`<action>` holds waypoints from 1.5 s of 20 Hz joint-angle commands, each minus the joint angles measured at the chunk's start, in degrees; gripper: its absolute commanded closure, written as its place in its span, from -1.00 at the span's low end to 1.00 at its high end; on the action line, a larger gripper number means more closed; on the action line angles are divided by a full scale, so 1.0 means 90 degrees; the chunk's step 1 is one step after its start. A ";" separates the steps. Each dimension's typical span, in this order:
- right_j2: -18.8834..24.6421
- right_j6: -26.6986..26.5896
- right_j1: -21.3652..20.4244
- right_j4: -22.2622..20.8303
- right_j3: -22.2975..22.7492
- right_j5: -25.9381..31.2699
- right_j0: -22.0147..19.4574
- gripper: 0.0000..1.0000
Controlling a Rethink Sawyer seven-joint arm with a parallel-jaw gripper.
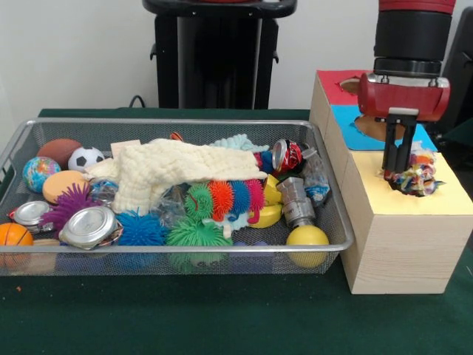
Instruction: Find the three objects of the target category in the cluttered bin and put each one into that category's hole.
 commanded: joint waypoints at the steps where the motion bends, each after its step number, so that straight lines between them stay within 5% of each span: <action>1: 0.0473 0.1980 0.0350 0.0445 0.0276 -0.0177 0.0127 1.00; 13: 0.0141 0.1845 0.0516 0.0909 -0.0049 0.0082 0.0462 1.00; 30: 0.1249 0.1669 0.1459 0.0269 -0.0227 -0.1732 -0.0433 1.00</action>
